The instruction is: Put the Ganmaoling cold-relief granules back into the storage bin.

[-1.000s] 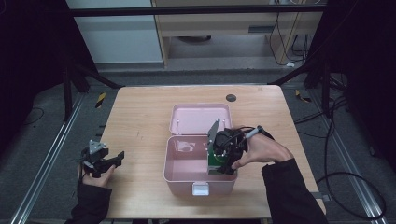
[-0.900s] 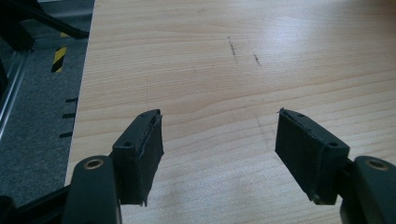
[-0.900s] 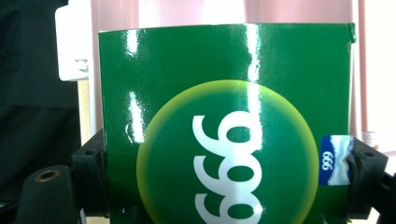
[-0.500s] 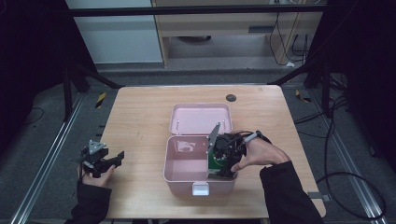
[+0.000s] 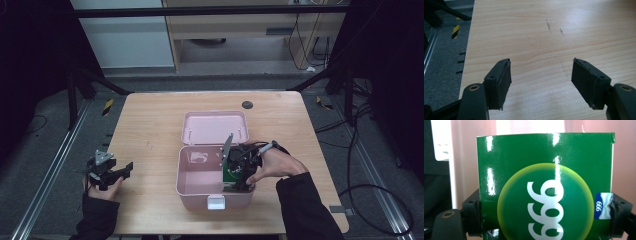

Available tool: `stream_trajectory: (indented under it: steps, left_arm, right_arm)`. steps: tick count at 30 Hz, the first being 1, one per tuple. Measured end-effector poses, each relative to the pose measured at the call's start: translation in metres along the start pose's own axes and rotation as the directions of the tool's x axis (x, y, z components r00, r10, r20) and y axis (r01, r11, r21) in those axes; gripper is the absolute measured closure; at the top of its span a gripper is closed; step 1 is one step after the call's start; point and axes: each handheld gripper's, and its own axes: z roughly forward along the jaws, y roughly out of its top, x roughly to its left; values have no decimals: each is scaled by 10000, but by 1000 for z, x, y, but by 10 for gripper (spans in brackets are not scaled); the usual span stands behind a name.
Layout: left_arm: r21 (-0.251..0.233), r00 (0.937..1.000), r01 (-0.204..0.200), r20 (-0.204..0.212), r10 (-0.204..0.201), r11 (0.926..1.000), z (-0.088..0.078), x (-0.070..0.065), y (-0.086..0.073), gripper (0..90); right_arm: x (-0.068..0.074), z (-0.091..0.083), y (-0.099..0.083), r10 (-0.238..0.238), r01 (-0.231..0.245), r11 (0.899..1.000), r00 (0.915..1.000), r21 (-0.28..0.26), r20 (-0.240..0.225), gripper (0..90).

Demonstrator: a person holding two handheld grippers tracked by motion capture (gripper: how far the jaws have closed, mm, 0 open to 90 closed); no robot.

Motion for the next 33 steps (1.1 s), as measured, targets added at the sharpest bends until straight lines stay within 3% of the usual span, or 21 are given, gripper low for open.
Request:
stream_trajectory:
  steps: [15,21,27,29,31,33]
  left_arm:
    - [9,10000,-1,-5,1,10000,0,0,0,316]
    - [19,10000,-14,1,14,10000,0,0,0,316]
    - [26,10000,-23,20,23,10000,0,0,0,316]
    - [30,10000,-18,34,18,10000,0,0,0,316]
    - [34,10000,-23,35,23,10000,0,0,0,317]
    - [30,10000,-23,61,23,10000,0,0,0,318]
  right_arm:
    - [-1,11,3,151,-146,9980,9999,610,-68,124]
    - [-1,-1,0,270,-271,9996,9996,84,72,131]
    - [2,-22,-5,633,-591,9956,9964,-723,570,119]
    - [4,-36,-10,1029,-934,9885,9918,-1190,763,119]
    - [4,-40,-13,1048,-921,9868,9903,-1335,911,120]
    - [5,-52,-22,1438,-1203,9782,9804,-1695,1344,117]
